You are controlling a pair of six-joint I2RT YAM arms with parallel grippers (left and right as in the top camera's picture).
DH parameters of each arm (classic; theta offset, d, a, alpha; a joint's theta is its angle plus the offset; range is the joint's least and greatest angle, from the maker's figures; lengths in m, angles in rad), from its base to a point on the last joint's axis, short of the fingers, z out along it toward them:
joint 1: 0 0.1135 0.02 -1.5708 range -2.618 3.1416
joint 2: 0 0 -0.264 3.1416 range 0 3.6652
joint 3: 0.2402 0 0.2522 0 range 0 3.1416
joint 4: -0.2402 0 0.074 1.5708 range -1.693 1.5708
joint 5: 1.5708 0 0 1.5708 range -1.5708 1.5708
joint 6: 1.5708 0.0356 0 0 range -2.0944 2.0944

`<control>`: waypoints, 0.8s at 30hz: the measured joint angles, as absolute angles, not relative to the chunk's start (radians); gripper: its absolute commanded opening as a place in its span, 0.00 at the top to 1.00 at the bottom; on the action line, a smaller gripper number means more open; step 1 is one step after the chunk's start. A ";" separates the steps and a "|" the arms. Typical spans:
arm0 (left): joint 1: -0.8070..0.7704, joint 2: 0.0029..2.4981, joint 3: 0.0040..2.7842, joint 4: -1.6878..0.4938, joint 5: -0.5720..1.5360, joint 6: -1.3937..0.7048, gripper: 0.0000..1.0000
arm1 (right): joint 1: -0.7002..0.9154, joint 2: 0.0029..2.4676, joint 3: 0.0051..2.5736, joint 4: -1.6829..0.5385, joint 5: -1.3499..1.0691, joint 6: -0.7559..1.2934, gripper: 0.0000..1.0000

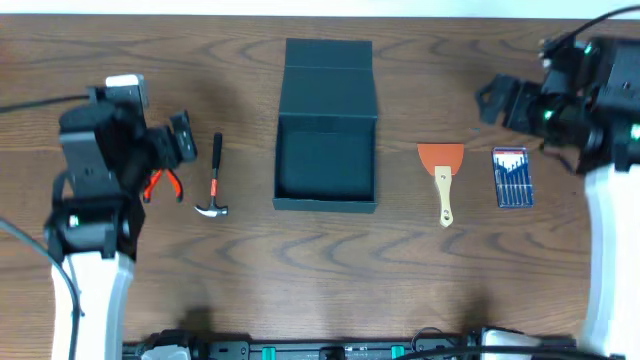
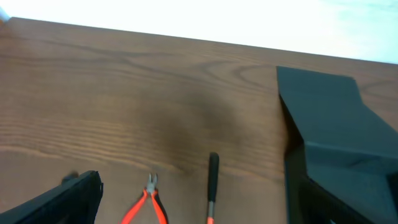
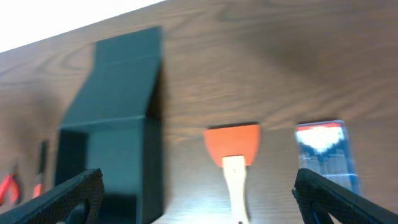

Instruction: Pack container

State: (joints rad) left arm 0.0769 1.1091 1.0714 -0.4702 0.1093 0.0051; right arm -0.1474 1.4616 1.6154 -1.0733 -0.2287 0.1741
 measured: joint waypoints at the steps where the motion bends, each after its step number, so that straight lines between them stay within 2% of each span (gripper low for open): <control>1: 0.086 1.135 1.085 -0.471 0.110 0.008 0.02 | -0.167 1.502 1.643 -1.091 -0.223 0.163 0.01; 6: 0.144 1.218 1.096 -0.492 0.113 0.018 0.02 | -0.230 1.713 1.738 -1.159 -0.158 0.094 0.01; 13: 0.224 1.298 1.096 -0.524 0.113 0.023 0.02 | -0.244 1.954 1.774 -1.134 0.000 -0.048 0.01; 24: 0.229 1.322 1.096 -0.543 0.113 0.024 0.02 | -0.248 2.130 1.782 -1.072 0.126 -0.182 0.02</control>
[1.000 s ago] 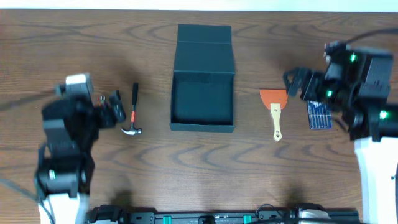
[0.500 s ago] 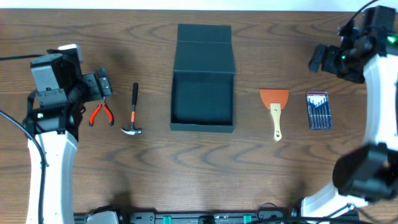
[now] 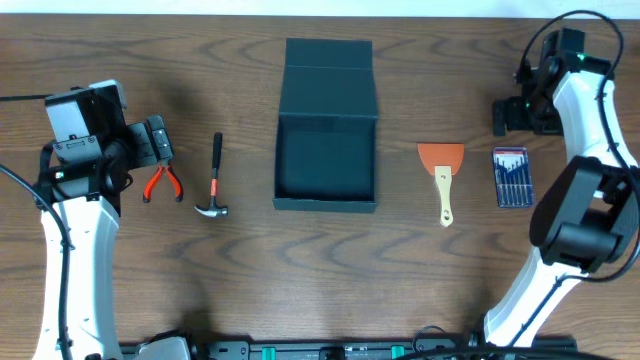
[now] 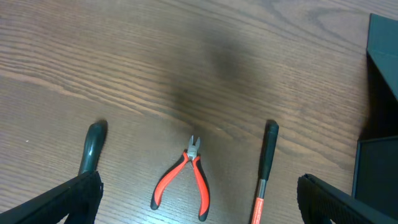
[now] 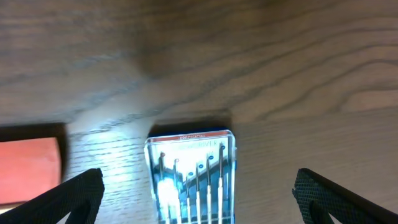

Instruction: Pack container

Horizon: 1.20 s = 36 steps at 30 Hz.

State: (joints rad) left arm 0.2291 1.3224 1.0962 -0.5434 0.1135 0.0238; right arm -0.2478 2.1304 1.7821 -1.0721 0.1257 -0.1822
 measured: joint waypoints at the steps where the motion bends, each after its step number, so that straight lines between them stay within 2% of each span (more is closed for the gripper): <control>1: 0.229 1.322 1.096 -0.543 0.113 0.024 0.02 | -0.250 2.142 1.785 -1.079 0.127 -0.187 0.04; 4: 0.229 1.322 1.096 -0.543 0.114 0.024 0.02 | -0.259 2.185 1.785 -1.119 0.131 -0.197 0.10; 8: 0.229 1.322 1.096 -0.543 0.113 0.024 0.02 | -0.265 2.225 1.785 -1.144 0.126 -0.199 0.11; 13: 0.229 1.322 1.096 -0.543 0.113 0.024 0.02 | -0.268 2.228 1.785 -1.168 0.083 -0.223 0.07; 15: 0.229 1.322 1.096 -0.543 0.114 0.024 0.02 | -0.271 2.228 1.785 -1.180 0.076 -0.233 0.01; 23: 0.229 1.322 1.096 -0.543 0.114 0.024 0.02 | -0.277 2.228 1.785 -1.216 0.164 -0.236 0.01; 36: 0.229 1.322 1.096 -0.543 0.114 0.024 0.02 | -0.277 2.228 1.682 -1.181 0.145 -0.195 0.01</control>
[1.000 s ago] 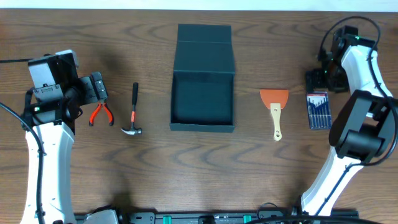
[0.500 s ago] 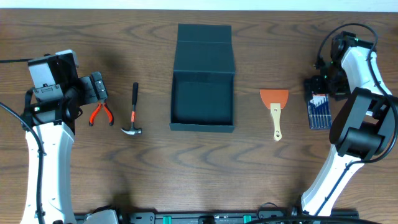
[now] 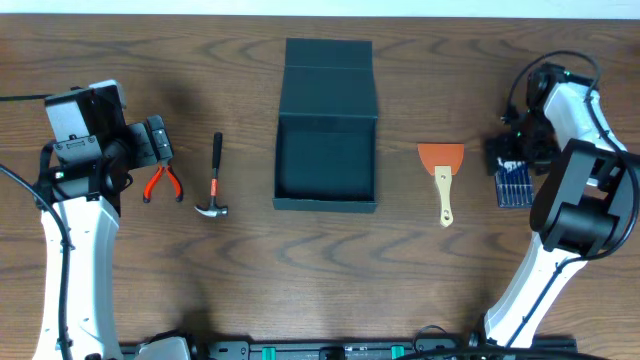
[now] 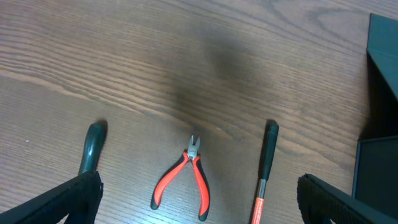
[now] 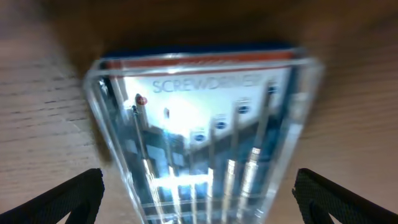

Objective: Pack container
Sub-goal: 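Lower right gripper and grasp the clear screwdriver case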

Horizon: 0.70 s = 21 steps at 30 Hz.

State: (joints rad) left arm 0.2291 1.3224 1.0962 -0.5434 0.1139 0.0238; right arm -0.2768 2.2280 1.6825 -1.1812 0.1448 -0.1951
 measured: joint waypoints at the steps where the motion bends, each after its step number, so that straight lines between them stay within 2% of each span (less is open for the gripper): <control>1: 0.229 1.322 1.096 -0.543 0.114 0.024 0.02 | -0.277 2.228 1.663 -1.166 0.139 -0.189 0.01; 11: 0.229 1.322 1.096 -0.543 0.113 0.024 0.02 | -0.281 2.159 1.542 -1.057 0.110 -0.138 0.01; 21: 0.229 1.322 1.096 -0.543 0.114 0.024 0.02 | -0.284 2.148 1.528 -0.996 0.080 -0.143 0.01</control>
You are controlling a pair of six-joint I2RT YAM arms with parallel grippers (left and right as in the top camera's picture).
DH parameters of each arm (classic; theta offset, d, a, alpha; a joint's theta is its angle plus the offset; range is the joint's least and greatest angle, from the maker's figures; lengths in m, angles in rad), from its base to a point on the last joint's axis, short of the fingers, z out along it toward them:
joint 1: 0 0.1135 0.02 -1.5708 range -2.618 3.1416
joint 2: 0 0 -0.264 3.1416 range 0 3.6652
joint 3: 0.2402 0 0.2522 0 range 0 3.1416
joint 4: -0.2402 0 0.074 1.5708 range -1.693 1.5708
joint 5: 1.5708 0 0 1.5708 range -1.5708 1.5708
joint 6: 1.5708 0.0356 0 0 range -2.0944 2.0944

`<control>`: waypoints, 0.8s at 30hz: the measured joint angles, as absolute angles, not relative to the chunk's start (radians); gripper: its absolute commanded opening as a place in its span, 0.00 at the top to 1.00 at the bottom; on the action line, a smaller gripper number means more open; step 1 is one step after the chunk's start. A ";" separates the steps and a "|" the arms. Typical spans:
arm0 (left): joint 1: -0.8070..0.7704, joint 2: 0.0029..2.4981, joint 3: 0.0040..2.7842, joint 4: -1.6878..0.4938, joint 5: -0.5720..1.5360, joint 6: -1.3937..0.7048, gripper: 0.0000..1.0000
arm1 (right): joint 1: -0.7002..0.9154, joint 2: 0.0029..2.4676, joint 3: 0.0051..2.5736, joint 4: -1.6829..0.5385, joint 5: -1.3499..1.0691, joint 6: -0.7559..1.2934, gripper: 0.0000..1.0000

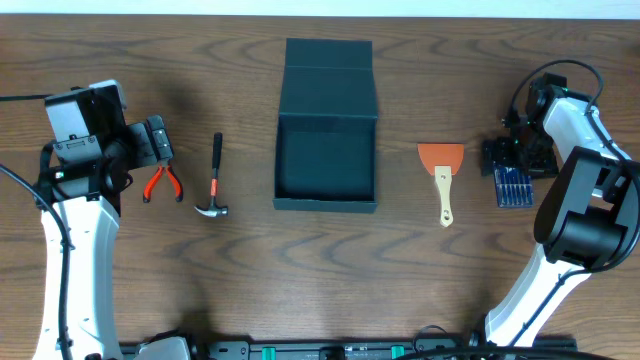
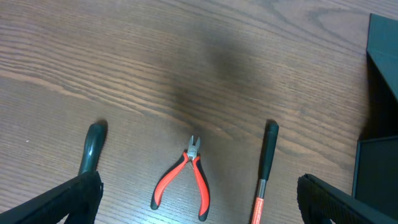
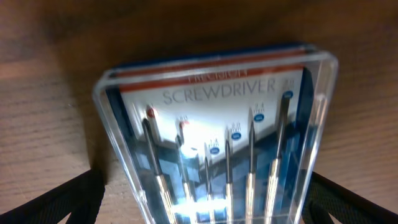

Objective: Pack container
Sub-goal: 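Lower right gripper and grasp the clear screwdriver case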

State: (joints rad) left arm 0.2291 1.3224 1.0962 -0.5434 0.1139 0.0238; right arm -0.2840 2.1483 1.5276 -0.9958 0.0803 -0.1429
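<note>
A dark open box (image 1: 326, 160) with its lid (image 1: 328, 75) folded back stands mid-table. At the right lies a clear screwdriver set (image 1: 514, 186) (image 3: 217, 137). My right gripper (image 1: 518, 157) (image 3: 205, 208) is low over it, open, with a finger on either side of the case. An orange scraper (image 1: 442, 175) lies between set and box. At the left lie red pliers (image 1: 163, 184) (image 2: 189, 180) and a hammer (image 1: 214, 180) (image 2: 266, 162). My left gripper (image 1: 155, 145) (image 2: 199, 208) hangs open above the pliers, holding nothing.
A dark green handle-like thing (image 2: 94, 146) lies left of the pliers in the left wrist view. The box wall (image 2: 379, 93) rises at that view's right edge. Wood table (image 1: 300, 270) runs to a white edge at the back.
My right gripper has come a little lower and nearer over the screwdriver set, whose case now fills more of the wrist view. The left arm and all the tools stayed put.
Both arms were first raised and blurred near the table's ends. Then the left gripper hung open over the pliers and the right gripper stood behind the screwdriver set. The right gripper was then down over the set, and now straddles it closely.
</note>
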 measured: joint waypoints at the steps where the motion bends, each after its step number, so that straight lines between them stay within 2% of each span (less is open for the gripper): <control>1: 0.229 1.322 1.096 -0.543 0.114 0.024 0.02 | -0.284 2.148 1.528 -0.992 0.078 -0.145 0.01; 20: 0.229 1.322 1.096 -0.543 0.114 0.024 0.02 | -0.309 2.149 1.527 -0.930 0.033 -0.206 0.02; 24: 0.229 1.322 1.096 -0.543 0.114 0.024 0.02 | -0.309 2.149 1.528 -0.951 0.036 -0.208 0.07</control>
